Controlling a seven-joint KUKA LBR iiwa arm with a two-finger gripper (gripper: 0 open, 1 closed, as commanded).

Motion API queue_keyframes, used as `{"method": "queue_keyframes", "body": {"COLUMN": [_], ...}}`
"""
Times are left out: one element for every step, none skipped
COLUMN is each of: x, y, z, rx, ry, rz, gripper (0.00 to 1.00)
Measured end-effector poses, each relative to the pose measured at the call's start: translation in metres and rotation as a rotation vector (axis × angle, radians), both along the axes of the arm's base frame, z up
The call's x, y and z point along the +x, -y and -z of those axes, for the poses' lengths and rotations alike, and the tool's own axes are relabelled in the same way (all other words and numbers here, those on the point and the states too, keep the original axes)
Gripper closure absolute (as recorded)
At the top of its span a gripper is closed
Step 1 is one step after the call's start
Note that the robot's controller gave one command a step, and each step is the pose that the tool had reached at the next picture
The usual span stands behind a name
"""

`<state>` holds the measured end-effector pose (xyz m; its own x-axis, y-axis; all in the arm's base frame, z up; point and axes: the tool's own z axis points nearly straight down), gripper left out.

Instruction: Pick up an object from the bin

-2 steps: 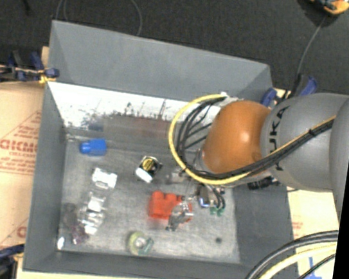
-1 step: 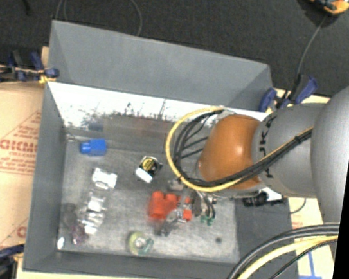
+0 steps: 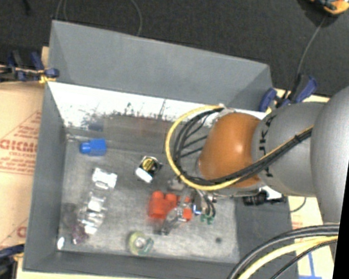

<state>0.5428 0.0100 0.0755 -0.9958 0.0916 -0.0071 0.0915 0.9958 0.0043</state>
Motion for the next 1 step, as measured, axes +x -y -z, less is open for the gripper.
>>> {"method": "queue_keyframes", "body": {"x": [0.0038], "y": [0.0006], "z": [-0.0031], "rx": [-0.001], "ry": [0.014], "rz": [0.002], "gripper": [1.0]}}
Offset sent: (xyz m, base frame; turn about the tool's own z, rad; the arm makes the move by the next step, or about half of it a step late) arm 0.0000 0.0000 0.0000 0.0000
